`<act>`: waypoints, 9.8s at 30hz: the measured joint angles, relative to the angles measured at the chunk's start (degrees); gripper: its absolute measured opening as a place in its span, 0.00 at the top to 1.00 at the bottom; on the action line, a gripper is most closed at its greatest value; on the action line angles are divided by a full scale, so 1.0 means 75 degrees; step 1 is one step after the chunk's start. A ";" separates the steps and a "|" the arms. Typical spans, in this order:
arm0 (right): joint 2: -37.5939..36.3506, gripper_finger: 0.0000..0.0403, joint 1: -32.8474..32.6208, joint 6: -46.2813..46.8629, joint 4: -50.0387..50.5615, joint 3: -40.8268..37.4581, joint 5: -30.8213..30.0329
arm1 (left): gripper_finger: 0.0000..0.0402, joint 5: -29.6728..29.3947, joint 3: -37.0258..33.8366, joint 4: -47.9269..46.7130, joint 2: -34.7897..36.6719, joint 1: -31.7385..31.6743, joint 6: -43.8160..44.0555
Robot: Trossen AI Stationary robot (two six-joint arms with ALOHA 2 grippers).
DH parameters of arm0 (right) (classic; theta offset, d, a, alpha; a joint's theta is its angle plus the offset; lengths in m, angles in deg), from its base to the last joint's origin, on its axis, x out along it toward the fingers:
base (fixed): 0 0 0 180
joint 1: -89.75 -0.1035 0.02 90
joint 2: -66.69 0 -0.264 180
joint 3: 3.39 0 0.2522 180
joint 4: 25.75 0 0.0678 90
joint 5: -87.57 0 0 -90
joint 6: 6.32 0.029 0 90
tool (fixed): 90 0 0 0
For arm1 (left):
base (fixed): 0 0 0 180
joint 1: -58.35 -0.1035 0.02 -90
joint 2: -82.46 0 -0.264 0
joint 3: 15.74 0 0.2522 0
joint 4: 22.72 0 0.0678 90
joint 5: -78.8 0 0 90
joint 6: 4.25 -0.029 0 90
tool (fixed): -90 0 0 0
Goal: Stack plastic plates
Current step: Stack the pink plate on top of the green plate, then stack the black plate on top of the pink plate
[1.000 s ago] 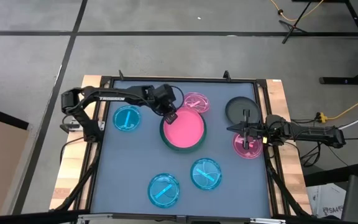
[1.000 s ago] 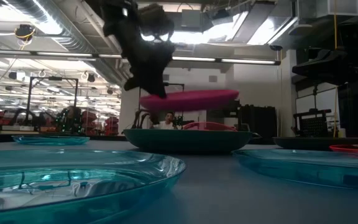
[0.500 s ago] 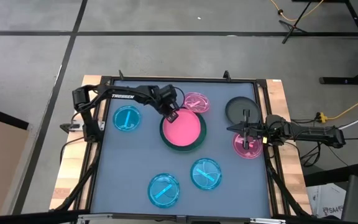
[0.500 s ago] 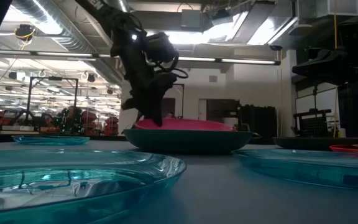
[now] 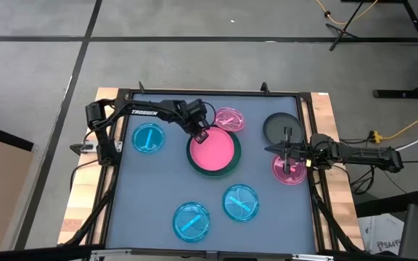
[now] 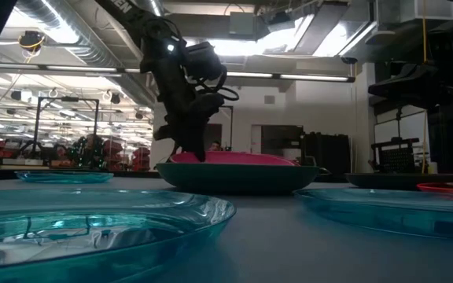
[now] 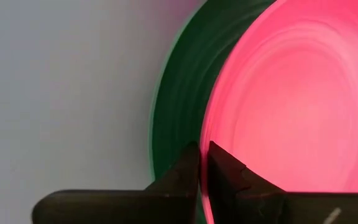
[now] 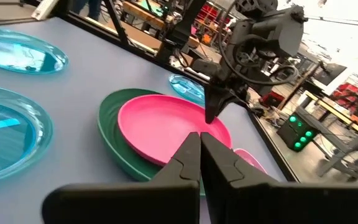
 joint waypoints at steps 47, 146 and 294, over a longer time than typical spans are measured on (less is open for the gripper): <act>0.0880 0.67 0.0000 0.0842 0.1864 0.2676 -0.2754 | 0.84 -0.0020 0.0000 0.0573 0.0006 0.0270 -0.0003; 1.2100 0.70 0.6997 -0.5626 0.5909 0.7437 -0.0144 | 0.84 -0.1008 0.0000 0.0820 0.0009 0.1303 0.0026; 1.4070 1.00 0.2541 0.1212 0.5368 1.1401 0.2122 | 0.84 -0.2780 0.0000 -0.2266 0.2451 -0.0172 -0.3229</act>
